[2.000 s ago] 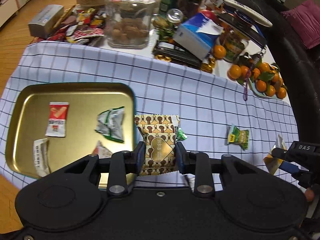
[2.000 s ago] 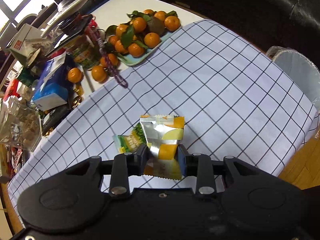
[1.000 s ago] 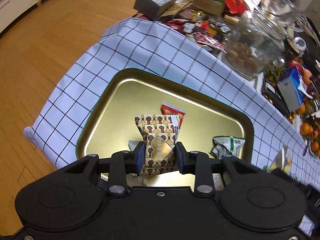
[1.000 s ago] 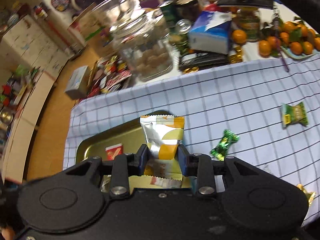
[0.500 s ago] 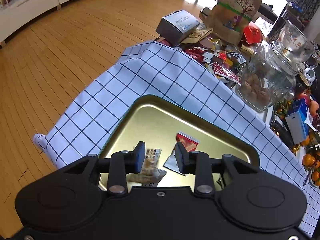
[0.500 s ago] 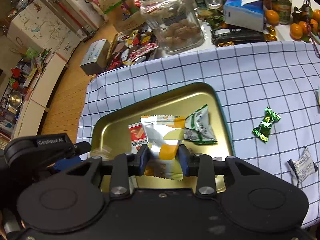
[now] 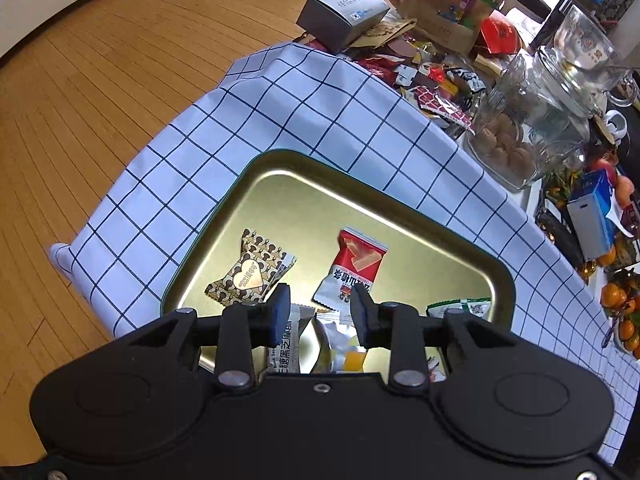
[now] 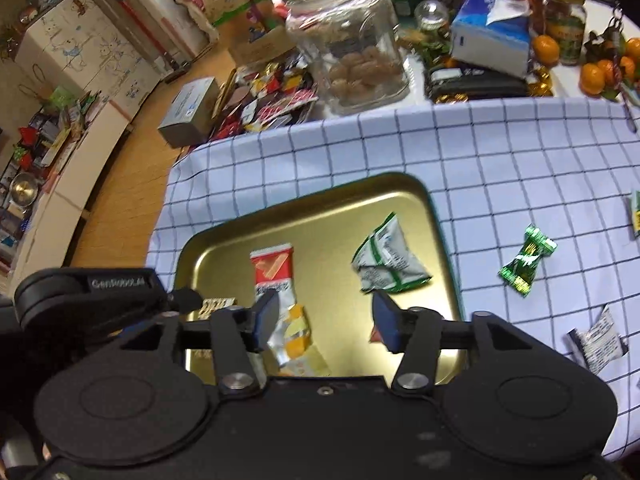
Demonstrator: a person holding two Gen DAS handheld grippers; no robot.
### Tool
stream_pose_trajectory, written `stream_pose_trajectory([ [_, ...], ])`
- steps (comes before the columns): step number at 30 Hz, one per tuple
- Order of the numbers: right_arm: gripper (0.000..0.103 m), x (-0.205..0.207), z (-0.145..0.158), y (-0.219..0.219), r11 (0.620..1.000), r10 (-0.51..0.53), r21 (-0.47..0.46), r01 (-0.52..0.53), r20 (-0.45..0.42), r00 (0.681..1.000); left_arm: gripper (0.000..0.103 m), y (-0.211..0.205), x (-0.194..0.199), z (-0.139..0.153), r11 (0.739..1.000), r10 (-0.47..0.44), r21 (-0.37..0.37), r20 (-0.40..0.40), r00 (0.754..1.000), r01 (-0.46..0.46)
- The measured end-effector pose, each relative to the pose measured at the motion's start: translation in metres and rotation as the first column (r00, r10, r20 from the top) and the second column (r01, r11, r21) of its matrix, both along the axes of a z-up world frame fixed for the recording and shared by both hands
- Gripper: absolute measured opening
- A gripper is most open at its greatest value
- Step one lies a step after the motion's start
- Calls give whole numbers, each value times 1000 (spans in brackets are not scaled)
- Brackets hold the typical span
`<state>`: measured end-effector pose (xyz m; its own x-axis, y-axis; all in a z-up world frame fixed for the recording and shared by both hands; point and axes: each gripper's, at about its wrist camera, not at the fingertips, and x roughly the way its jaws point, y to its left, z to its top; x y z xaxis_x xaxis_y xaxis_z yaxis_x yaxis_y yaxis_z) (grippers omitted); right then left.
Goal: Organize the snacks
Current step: 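Open both tools to drop the packets into the gold tray, then move both tools back over the cloth toward the remaining candies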
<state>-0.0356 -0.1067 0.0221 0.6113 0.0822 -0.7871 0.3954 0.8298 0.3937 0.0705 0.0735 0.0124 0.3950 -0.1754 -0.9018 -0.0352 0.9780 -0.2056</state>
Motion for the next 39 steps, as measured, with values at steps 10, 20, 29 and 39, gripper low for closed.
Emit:
stream_pose_trajectory([
  [10, 59, 10, -16, -16, 998, -1, 69, 11, -148, 989, 41, -19, -6, 0, 995, -67, 75, 26, 997, 65],
  [20, 59, 7, -21, -28, 999, -13, -45, 3, -242, 970, 41, -37, -12, 2, 990, -119, 86, 34, 992, 116],
  [29, 59, -13, -17, -59, 991, -53, -131, 21, -252, 966, 41, -72, -26, 6, 974, -209, 98, 48, 977, 204],
  [39, 59, -48, -17, -126, 979, -172, -155, 134, -268, 948, 41, -140, -56, 9, 918, -389, 108, 51, 920, 382],
])
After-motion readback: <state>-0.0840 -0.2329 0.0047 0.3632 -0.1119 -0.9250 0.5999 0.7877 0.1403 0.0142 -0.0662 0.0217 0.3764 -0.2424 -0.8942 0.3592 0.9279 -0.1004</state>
